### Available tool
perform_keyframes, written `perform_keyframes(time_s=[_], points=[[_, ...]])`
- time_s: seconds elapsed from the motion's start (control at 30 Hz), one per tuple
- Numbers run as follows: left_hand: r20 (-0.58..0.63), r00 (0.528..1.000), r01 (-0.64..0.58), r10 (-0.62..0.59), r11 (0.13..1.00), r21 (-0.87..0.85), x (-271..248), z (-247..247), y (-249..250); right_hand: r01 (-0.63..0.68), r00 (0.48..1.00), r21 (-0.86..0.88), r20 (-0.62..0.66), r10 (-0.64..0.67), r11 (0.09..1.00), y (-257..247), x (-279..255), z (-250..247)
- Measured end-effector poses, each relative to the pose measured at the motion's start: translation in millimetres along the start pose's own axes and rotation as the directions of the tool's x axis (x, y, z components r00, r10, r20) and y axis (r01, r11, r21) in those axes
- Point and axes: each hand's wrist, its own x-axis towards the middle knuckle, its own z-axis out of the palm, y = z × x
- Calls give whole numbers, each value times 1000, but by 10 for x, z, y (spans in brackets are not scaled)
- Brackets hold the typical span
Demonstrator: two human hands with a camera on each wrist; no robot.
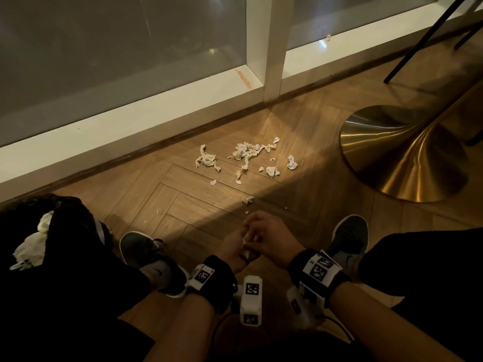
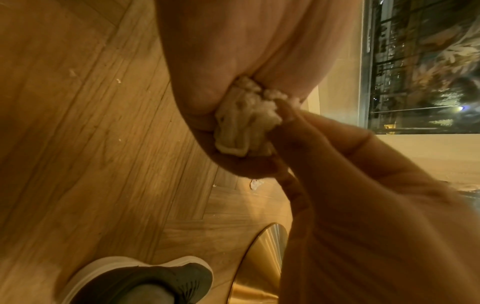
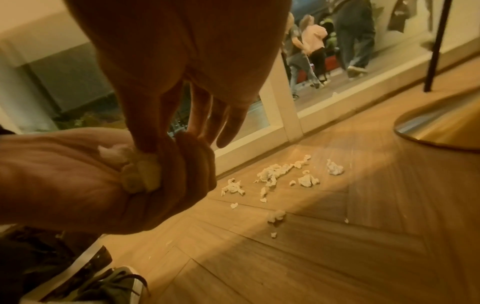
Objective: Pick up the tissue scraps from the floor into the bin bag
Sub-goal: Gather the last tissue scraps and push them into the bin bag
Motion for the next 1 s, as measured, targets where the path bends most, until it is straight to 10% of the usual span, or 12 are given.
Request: perform_keyframes(time_s=[0.37, 0.83, 1.0], points=[[-71, 993, -68, 94, 951, 301, 12, -36, 60, -82, 997, -60, 5, 82, 995, -97, -44, -34], [-69, 997, 21, -28, 995, -97, -39, -25, 164, -12, 1000, -273, 20, 18, 962, -133, 15, -25], [-97, 991, -80, 91, 991, 109, -94, 35, 33, -38, 999, -301, 12, 44, 953, -124, 20, -48]])
